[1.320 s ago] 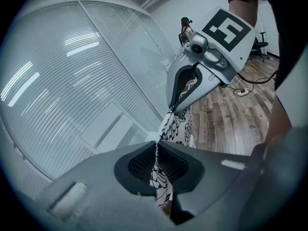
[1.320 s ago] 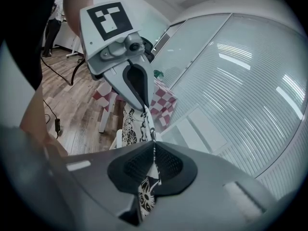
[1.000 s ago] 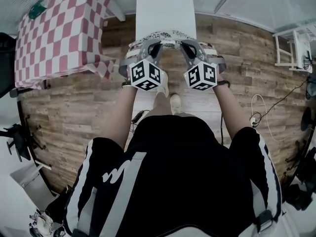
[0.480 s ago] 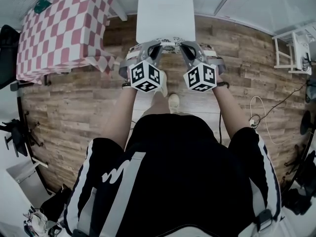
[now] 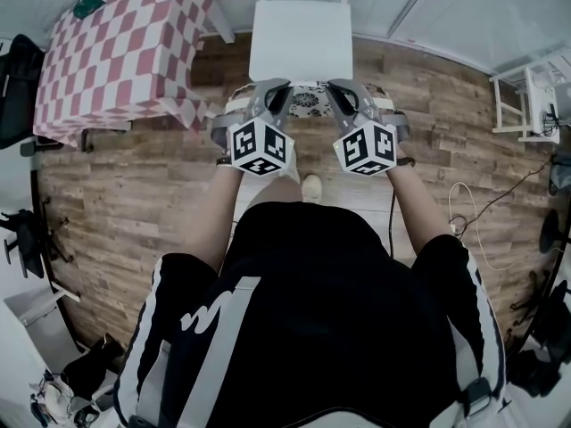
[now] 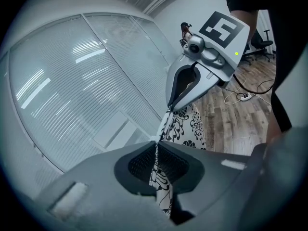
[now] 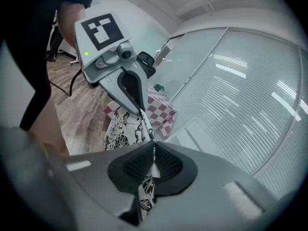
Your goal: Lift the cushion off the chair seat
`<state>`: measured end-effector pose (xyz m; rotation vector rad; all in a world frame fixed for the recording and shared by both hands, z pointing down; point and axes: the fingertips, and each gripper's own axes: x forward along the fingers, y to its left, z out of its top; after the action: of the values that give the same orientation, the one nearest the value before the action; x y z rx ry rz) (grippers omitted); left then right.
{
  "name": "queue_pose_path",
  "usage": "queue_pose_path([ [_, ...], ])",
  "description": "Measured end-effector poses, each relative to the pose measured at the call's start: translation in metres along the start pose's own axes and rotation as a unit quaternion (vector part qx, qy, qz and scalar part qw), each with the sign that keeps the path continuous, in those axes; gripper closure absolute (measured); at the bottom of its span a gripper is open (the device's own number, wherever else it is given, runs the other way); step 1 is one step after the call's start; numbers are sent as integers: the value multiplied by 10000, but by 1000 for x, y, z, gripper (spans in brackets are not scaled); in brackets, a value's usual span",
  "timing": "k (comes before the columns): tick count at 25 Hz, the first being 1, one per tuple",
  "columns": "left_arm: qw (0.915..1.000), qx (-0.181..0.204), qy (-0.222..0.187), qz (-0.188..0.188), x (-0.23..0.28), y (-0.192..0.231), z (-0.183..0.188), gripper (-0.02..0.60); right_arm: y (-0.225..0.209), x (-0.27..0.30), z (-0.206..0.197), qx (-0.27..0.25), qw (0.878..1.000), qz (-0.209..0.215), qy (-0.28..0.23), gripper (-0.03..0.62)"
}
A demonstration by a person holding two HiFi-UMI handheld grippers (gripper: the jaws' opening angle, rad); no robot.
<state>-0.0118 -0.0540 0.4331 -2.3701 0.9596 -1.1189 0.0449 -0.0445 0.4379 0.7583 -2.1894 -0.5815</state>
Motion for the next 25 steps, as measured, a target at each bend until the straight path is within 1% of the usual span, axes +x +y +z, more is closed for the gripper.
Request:
queue_pose_path([
  [5,10000,24,-90,32,-21,10,10,566,-8,-14,23,124,9999,62,-50,586],
  [7,9999,1,-134,34,-28,16,15,567,-14,-19,31,89,9999,46,-49,586],
  [10,9998,26,-182,36,-38,26,25,567,-22,-26,42,-35,9999,-78,-81,586],
  [16,9993,134,-336,83,-51,44,34,568,-32,-34,61,-14,9997,-220,-98,586],
  [20,9985,189,-493,167,-59,57,46,566,-47,-42,73,-34,9992,-365,-135,586],
  [25,9972,125,-691,272,-66,72,61,568,-66,-52,86,-135,9980,-591,-156,586],
])
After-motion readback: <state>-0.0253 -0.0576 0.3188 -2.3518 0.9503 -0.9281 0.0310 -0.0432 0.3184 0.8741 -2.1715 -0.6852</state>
